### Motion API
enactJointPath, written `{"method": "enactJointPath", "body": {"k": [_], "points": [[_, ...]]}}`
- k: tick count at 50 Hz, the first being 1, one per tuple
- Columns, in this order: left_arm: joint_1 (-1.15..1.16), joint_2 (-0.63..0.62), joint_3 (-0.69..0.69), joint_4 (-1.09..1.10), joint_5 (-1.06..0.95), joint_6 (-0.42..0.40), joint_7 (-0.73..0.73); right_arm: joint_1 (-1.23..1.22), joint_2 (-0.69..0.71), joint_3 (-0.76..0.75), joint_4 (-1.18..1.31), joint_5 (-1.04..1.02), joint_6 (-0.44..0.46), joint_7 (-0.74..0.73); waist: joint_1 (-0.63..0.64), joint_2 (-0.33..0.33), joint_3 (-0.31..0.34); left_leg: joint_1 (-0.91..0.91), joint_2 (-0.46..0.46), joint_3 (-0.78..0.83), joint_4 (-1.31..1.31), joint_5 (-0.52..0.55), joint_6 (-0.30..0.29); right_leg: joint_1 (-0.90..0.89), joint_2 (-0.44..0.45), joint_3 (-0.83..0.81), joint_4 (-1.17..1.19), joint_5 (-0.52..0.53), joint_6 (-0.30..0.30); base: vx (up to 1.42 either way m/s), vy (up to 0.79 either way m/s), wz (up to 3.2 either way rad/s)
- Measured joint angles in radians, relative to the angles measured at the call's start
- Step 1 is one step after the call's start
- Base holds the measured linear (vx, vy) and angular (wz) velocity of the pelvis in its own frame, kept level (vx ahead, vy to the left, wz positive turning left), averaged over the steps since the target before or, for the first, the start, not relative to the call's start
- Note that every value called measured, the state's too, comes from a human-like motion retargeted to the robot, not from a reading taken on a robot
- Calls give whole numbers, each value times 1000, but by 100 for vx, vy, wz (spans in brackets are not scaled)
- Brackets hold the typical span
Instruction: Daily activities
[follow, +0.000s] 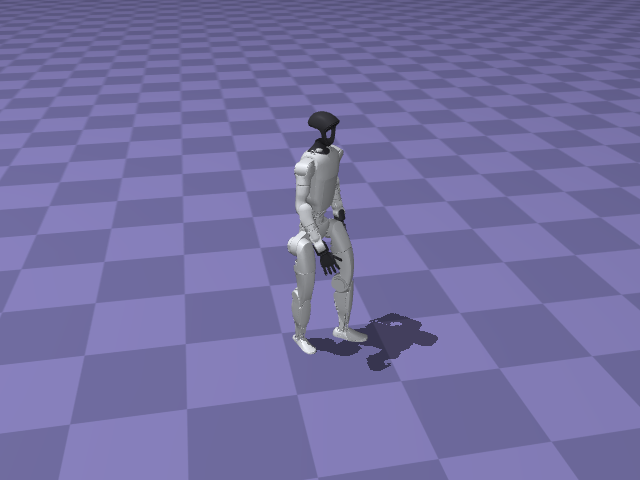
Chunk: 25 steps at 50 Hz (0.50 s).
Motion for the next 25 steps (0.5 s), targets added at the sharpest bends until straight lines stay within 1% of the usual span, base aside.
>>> {"method": "enactJointPath", "body": {"k": [3,8,10,12,15,20,25], "points": [[-16,3,-13,18,17,9,-12,-11,5,14,41,-18,6,-2,1,3,2,6,-6,-32,98,-51,18,-28,-10,8,16,13,-2,-19,0,-1],[-42,9,-30,35,48,33,-31,-28,15,43,99,-63,25,0,-23,17,-2,67,-3,-72,370,-176,54,-69,-16,35,47,35,-13,-18,2,-12],[-52,12,-37,35,55,40,-30,-30,19,53,113,-84,33,1,-41,32,-10,120,3,-93,454,-199,55,-84,-8,46,49,47,-20,-17,3,-23],[-66,17,-46,31,55,44,-19,-26,21,62,121,-101,39,-1,-66,55,-24,191,7,-120,476,-196,45,-98,5,52,41,64,-25,-18,3,-20],[-98,15,-69,14,44,40,2,-14,20,67,132,-111,44,-7,-110,98,-45,310,7,-160,386,-172,18,-119,25,48,25,94,-25,-20,4,-8],[-173,3,-141,-58,-2,19,28,-1,6,67,163,-103,42,-23,-181,159,-59,462,-13,-189,47,-155,-8,-164,32,16,20,137,3,-25,6,6],[-258,17,-205,-166,-56,-4,30,-8,-1,61,186,-88,42,-11,-221,175,-47,511,-35,-140,-163,-146,-2,-215,8,-14,30,171,44,-27,8,7]]}}
